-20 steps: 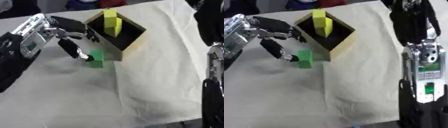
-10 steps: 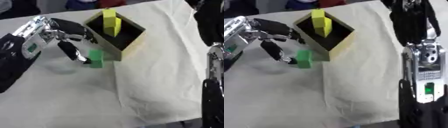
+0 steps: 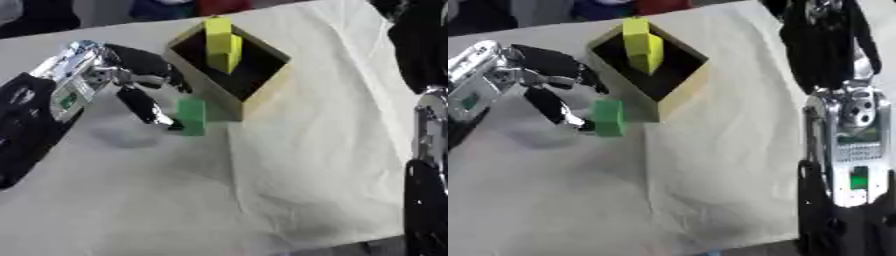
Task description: Pick up objects on the table and place them in the box.
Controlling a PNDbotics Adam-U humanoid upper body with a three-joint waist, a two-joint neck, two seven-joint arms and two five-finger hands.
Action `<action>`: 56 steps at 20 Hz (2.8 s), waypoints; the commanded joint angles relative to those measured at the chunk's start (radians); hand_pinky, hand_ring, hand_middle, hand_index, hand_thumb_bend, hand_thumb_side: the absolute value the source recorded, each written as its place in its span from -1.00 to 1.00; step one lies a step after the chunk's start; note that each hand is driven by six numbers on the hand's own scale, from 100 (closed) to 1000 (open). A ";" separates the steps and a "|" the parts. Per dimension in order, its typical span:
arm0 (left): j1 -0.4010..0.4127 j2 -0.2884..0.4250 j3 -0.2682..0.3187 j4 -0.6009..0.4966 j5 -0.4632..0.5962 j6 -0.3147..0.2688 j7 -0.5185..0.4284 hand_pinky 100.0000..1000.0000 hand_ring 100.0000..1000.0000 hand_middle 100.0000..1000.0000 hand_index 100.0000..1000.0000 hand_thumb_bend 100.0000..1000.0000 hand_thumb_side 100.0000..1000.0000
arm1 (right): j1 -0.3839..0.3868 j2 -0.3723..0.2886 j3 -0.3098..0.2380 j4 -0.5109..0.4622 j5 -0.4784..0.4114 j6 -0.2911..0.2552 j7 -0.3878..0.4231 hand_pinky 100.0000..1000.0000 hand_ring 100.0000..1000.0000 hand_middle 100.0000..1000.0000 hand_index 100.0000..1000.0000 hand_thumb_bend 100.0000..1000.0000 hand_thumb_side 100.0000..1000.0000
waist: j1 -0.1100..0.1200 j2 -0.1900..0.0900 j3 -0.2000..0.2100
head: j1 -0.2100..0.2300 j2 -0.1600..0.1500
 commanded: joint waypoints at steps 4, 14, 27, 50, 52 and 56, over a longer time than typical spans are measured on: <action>-0.014 0.006 0.002 0.000 -0.005 -0.092 -0.093 0.42 0.65 0.53 0.84 -0.22 0.66 | -0.010 -0.012 -0.005 -0.021 -0.006 0.003 0.002 0.54 0.54 0.09 0.38 -1.00 1.00 | -0.003 -0.015 -0.003 | 0.001 0.005; -0.013 -0.008 -0.004 0.026 -0.095 -0.088 -0.005 0.22 0.49 0.28 0.62 -0.64 0.14 | -0.010 -0.009 -0.005 -0.021 -0.007 0.001 0.002 0.54 0.54 0.09 0.38 -1.00 1.00 | -0.005 -0.015 -0.001 | 0.003 0.005; -0.012 0.035 0.016 -0.064 -0.025 -0.036 0.049 -0.18 0.11 -0.18 0.15 -1.00 0.04 | -0.009 -0.009 -0.006 -0.021 -0.001 0.002 0.004 0.54 0.54 0.10 0.38 -1.00 0.99 | -0.004 -0.019 0.002 | -0.005 0.005; -0.192 0.040 0.138 -0.140 0.207 0.038 -0.033 -0.23 0.06 -0.20 0.13 -1.00 -0.41 | -0.005 -0.003 -0.006 -0.021 0.006 0.001 -0.012 0.54 0.54 0.09 0.38 -1.00 0.98 | 0.000 -0.033 -0.006 | 0.041 0.005; -0.208 0.023 0.146 -0.110 0.200 0.034 -0.034 -0.24 0.07 -0.20 0.13 -1.00 -0.40 | -0.005 -0.003 -0.006 -0.021 0.005 0.001 -0.013 0.54 0.54 0.09 0.38 -1.00 0.98 | 0.000 -0.031 -0.008 | 0.044 0.005; -0.235 -0.011 0.162 -0.055 0.177 0.023 -0.026 -0.24 0.08 -0.20 0.13 -1.00 -0.38 | -0.008 -0.005 -0.007 -0.021 0.004 0.002 -0.012 0.54 0.54 0.09 0.38 -1.00 0.98 | 0.001 -0.025 -0.015 | 0.048 0.004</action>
